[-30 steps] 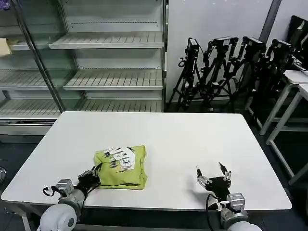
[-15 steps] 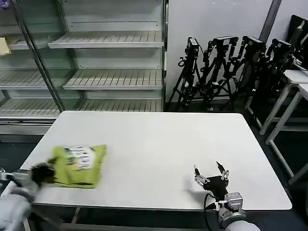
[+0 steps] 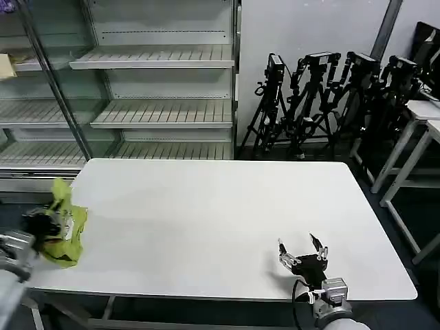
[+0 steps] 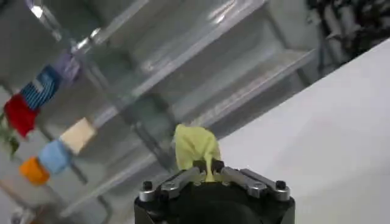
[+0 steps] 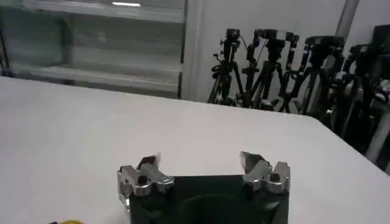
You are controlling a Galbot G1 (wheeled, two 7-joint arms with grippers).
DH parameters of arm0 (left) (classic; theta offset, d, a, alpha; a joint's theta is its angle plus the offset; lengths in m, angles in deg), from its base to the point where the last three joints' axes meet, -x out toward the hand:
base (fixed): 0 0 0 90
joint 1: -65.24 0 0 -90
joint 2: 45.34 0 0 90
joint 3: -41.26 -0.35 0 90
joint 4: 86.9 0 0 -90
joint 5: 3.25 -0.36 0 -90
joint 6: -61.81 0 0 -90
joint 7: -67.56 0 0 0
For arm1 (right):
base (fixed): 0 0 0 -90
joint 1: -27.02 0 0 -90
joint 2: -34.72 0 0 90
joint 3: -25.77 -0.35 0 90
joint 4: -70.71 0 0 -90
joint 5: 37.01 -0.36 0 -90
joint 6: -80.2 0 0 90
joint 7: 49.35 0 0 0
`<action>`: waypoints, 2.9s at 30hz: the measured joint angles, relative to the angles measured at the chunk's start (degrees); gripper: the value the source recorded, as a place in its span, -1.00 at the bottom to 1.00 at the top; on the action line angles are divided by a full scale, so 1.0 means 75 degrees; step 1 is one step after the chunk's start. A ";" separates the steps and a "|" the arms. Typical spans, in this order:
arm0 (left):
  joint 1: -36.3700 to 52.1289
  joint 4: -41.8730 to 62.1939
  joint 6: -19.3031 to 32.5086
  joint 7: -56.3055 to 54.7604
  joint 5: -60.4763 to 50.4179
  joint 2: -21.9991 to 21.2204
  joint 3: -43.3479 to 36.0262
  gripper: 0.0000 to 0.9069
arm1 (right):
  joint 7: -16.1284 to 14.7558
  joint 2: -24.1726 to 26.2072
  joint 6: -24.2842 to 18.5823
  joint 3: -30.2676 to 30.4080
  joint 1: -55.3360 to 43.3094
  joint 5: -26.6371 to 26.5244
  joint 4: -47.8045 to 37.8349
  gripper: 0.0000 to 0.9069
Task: Fold and organize the clothes.
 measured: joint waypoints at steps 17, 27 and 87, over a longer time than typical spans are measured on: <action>0.1794 -0.0275 -0.0417 -0.1347 -0.0316 -0.2549 -0.5601 -0.98 | -0.0009 0.0098 0.0074 -0.0438 0.0033 -0.0060 0.0170 1.00; 0.3047 0.0213 -0.0722 -0.2967 0.1437 -0.3421 -0.6581 1.00 | -0.0042 0.0166 0.0136 -0.0794 -0.0226 -0.0136 0.0140 1.00; 0.1648 0.0854 0.2694 0.1181 -0.0259 -0.2686 -0.1940 1.00 | -0.0712 -0.0760 -0.1469 0.0007 -0.2968 0.1415 -0.2343 1.00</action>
